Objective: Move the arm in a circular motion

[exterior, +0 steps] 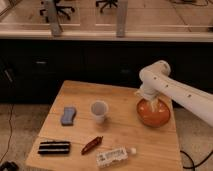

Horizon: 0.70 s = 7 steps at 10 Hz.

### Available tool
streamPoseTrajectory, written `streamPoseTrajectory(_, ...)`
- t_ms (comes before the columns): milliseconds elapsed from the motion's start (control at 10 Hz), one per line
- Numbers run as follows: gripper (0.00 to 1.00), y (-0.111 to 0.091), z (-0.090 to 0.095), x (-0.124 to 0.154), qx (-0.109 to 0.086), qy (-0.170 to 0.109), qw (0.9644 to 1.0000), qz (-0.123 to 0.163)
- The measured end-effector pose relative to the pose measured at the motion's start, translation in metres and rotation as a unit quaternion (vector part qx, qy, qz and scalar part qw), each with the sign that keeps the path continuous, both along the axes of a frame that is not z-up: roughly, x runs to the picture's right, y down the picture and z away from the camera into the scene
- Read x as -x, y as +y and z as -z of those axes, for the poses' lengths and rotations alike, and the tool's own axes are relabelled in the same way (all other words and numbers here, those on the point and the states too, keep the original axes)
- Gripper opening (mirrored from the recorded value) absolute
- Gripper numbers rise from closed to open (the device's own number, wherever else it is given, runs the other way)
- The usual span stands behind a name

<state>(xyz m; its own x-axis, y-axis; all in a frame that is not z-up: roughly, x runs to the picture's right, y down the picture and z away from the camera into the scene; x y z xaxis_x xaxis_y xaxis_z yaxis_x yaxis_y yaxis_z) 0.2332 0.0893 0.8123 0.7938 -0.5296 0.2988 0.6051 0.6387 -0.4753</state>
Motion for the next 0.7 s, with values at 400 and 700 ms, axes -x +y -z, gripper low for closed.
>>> streamPoseTrajectory(400,0.80,-0.0014,-0.0009,0.0064,0.000,-0.004,0.9999,0.009)
streamPoseTrajectory(700,0.80,0.0007,0.0004,0.0089,0.001,-0.007,0.9998,0.016)
